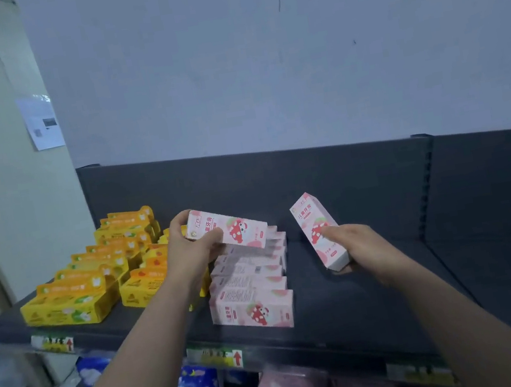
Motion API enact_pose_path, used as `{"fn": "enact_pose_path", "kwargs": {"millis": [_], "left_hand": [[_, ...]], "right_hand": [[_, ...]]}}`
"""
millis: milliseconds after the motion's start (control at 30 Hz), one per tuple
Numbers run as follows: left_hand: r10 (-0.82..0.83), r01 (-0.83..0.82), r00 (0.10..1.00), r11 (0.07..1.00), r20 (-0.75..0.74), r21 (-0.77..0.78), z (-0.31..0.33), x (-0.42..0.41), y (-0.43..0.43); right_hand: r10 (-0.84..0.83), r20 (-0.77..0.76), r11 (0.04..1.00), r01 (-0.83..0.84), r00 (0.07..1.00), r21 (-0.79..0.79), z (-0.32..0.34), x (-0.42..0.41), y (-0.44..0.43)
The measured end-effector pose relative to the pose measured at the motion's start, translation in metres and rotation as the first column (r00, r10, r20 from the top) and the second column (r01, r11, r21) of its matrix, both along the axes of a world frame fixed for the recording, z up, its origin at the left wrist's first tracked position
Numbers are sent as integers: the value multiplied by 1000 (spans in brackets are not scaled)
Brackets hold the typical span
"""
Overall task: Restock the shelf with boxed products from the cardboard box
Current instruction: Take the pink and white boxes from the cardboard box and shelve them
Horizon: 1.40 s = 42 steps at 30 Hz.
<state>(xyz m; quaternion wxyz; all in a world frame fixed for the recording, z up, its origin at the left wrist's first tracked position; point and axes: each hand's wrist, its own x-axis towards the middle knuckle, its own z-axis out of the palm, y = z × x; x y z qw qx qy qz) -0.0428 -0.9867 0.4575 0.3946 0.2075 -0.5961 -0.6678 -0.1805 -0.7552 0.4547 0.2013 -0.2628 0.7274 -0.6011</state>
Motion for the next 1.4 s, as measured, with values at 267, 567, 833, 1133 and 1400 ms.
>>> {"fn": "enact_pose_path", "kwargs": {"millis": [267, 567, 833, 1133, 1400], "left_hand": [[-124, 136, 979, 989, 161, -63, 0, -68, -49], [-137, 239, 912, 943, 386, -230, -2, -129, -102], [-60, 308, 849, 864, 525, -400, -9, -154, -125], [88, 258, 817, 827, 569, -499, -19, -159, -140], [87, 215, 866, 825, 493, -523, -15, -136, -151]], "right_hand": [[-51, -50, 995, 55, 997, 81, -1, -37, -26], [-67, -54, 990, 73, 996, 118, 6, -69, -50], [-124, -11, 986, 125, 992, 111, -1, -80, -67], [-134, -147, 970, 160, 980, 181, -1, -87, -83], [-130, -234, 958, 183, 963, 222, -6, -90, -126]]}}
